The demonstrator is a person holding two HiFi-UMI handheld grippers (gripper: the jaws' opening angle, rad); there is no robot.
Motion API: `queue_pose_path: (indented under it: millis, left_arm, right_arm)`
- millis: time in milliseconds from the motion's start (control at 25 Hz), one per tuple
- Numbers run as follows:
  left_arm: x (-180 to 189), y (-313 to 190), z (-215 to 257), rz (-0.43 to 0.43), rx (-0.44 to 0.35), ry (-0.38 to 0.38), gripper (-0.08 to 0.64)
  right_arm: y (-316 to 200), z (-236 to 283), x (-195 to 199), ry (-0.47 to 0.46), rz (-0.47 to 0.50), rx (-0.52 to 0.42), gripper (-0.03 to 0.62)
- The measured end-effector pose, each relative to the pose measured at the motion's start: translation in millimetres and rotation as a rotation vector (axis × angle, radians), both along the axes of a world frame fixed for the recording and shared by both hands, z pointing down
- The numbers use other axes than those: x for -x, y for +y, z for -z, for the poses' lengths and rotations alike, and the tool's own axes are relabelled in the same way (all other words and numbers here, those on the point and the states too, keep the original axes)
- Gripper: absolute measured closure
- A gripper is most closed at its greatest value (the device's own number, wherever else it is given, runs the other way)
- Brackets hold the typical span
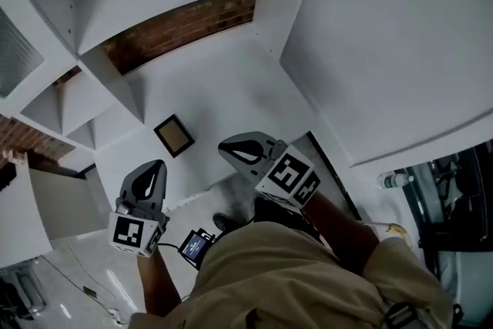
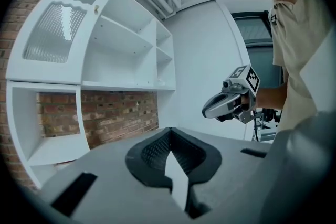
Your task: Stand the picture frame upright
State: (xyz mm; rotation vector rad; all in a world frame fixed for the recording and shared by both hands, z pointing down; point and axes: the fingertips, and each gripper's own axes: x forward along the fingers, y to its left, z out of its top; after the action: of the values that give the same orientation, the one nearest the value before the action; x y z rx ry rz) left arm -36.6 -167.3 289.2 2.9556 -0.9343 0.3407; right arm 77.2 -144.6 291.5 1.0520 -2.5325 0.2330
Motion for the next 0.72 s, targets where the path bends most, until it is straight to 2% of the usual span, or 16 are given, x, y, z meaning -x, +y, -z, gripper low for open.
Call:
queue_pose_path:
  millis: [120, 240, 520, 720]
  left_arm:
    - [-1, -28, -4, 0.008, 0.013, 0.035, 0.553]
    - [18, -50, -18, 0.05, 0.025, 0.043, 0.553]
    - [56, -85, -52, 0.171, 0.086, -0.004, 0.553]
    - [59, -126, -89, 0.223, 0.159, -0.046, 0.552]
  right_arm:
    - [-25, -11, -4, 0.024, -0.018, 0.008, 0.589]
    - [-51, -24, 8, 0.025, 0.002, 0.018, 0.589]
    - [-106, -65, 38, 0.012, 0.083, 0.074, 0.588]
    - [-156, -99, 47, 0.028, 0.138, 0.137, 0.588]
